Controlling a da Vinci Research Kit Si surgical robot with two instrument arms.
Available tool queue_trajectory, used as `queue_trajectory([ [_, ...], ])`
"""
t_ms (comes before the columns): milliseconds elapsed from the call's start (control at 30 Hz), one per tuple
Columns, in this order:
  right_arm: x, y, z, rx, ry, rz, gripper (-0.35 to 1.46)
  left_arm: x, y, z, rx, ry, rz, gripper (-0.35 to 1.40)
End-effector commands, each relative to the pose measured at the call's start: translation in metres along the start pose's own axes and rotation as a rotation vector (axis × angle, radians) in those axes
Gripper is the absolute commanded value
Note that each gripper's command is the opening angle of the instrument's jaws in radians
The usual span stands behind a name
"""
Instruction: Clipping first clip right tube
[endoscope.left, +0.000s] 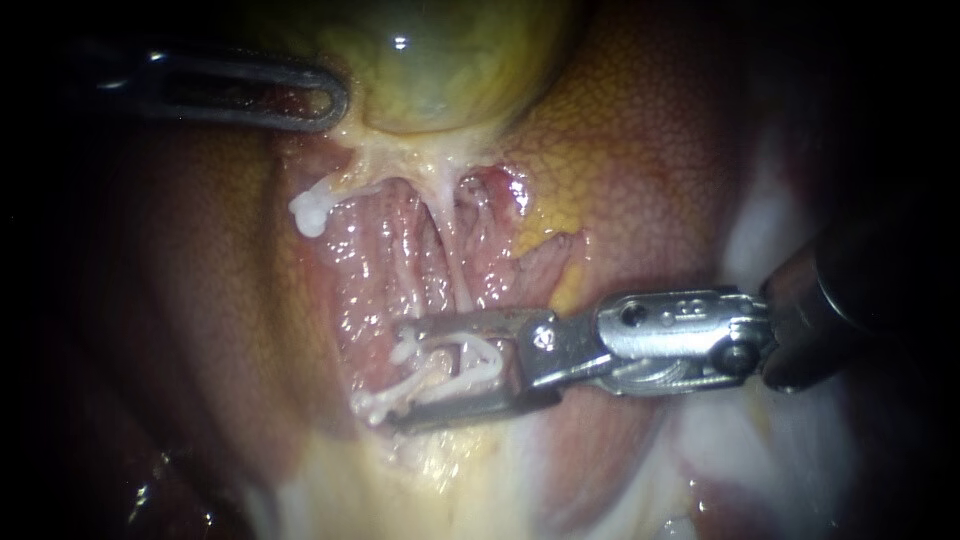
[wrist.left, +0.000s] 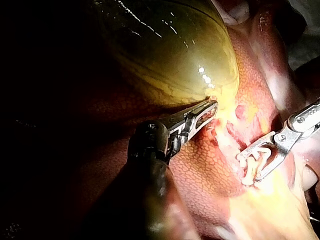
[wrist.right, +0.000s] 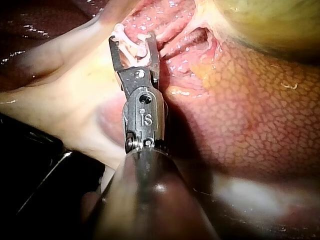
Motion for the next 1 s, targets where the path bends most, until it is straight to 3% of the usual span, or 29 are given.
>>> queue_trajectory([
  [33, 0.0001, -0.0001, 0.0000, 0.000, 0.000, 0.001, 0.39, 0.0000, 0.0000, 0.0000, 0.001, 0.000, 0.000, -0.35],
  [533, 0.0030, -0.0021, -0.0038, 0.025, 0.017, 0.016, 0.42, 0.0001, 0.0003, -0.0006, 0.002, 0.001, 0.001, -0.35],
  [800, 0.0026, -0.0021, -0.0065, 0.043, 0.018, 0.017, 0.42, 0.0001, 0.0003, -0.0007, 0.002, 0.001, 0.002, -0.35],
  [1000, 0.0017, -0.0011, -0.0079, 0.037, 0.017, 0.014, 0.42, 0.0001, 0.0003, -0.0007, 0.003, 0.001, 0.002, -0.35],
])
